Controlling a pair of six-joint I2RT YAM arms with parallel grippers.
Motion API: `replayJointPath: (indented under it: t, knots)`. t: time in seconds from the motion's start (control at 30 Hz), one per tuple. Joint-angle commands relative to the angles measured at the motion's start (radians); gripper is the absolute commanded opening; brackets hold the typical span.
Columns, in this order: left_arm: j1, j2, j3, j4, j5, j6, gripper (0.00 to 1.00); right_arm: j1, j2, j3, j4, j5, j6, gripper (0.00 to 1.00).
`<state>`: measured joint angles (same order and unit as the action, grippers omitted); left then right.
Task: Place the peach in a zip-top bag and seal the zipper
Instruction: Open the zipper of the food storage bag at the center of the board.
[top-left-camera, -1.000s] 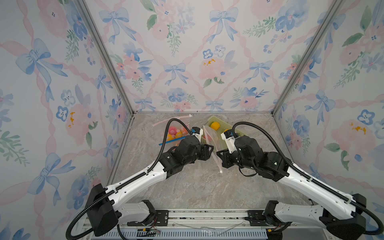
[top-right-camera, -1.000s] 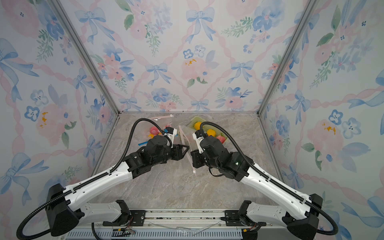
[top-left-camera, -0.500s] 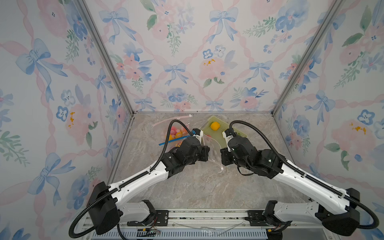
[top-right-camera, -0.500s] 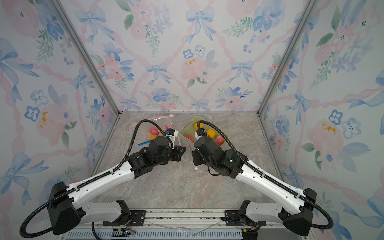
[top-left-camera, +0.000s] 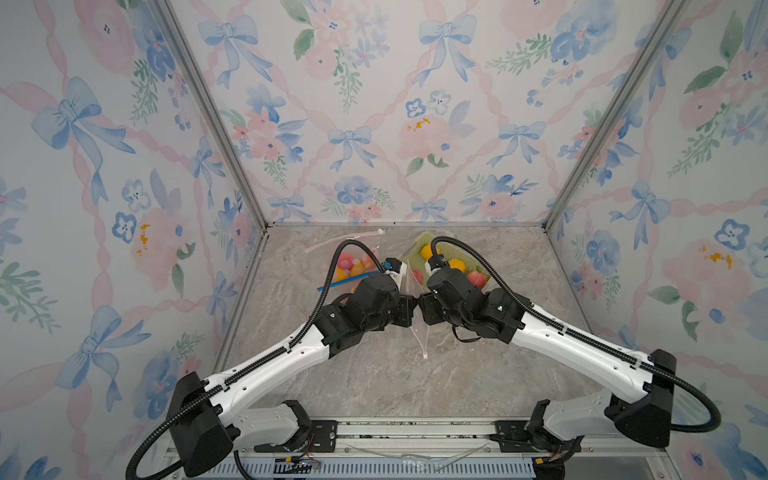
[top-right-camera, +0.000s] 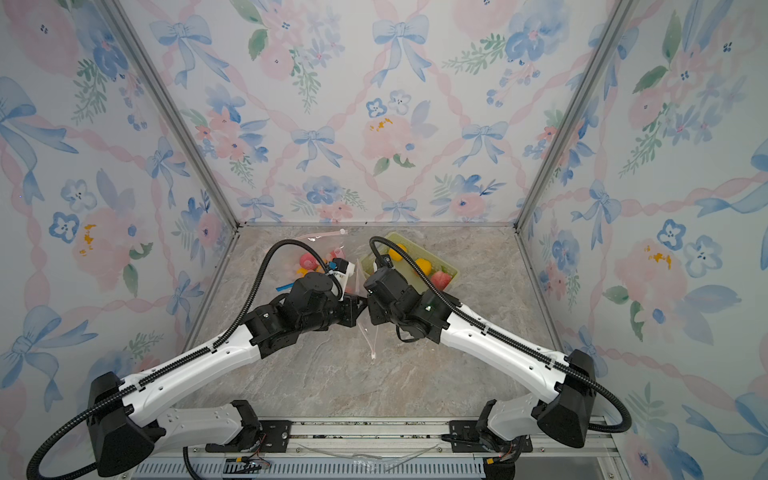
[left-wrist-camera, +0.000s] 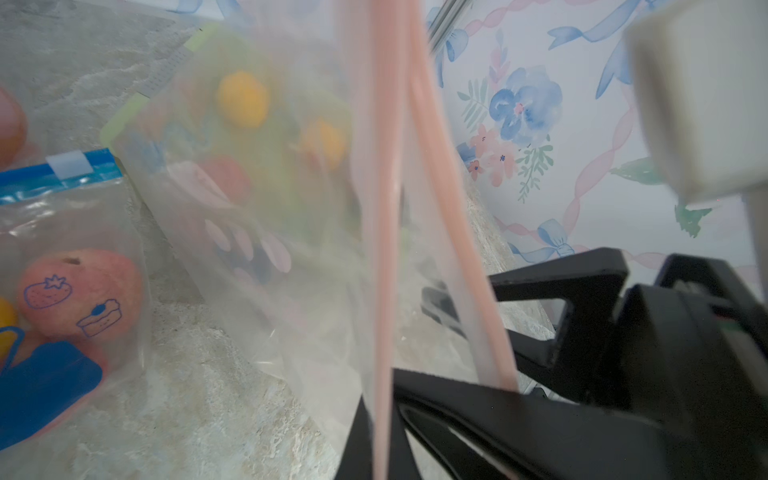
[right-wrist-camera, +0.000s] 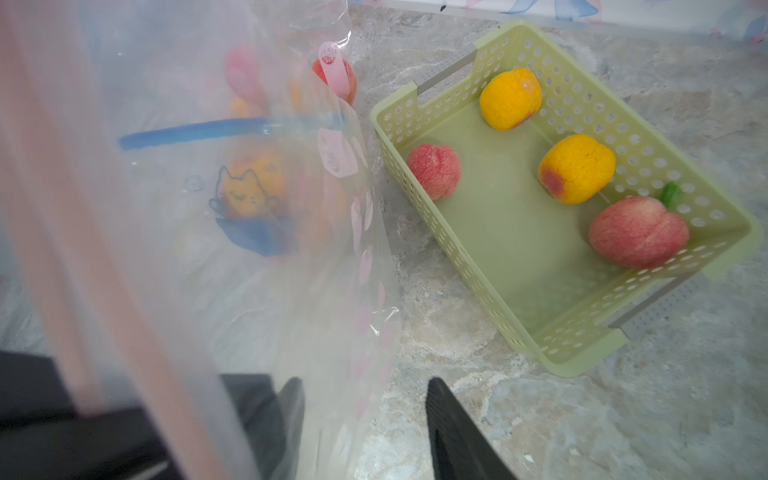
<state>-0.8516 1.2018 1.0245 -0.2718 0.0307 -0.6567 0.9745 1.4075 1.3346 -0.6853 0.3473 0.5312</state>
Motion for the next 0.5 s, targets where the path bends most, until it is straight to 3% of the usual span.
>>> replayJointPath:
  t: [0.0, 0.2, 0.47]
  knots:
    - [-0.001, -0.037, 0.052, -0.040, 0.030, 0.043, 0.00, -0.009, 0.030, 0.042, -0.020, 0.038, 0.004, 0.52]
    - [0.000, -0.115, 0.083, -0.177, -0.010, 0.079, 0.00, -0.045, 0.005, 0.063, -0.101, 0.062, -0.035, 0.47]
    - [0.000, -0.185, 0.185, -0.417, -0.030, -0.027, 0.00, -0.032, -0.020, 0.077, -0.175, -0.208, -0.125, 0.37]
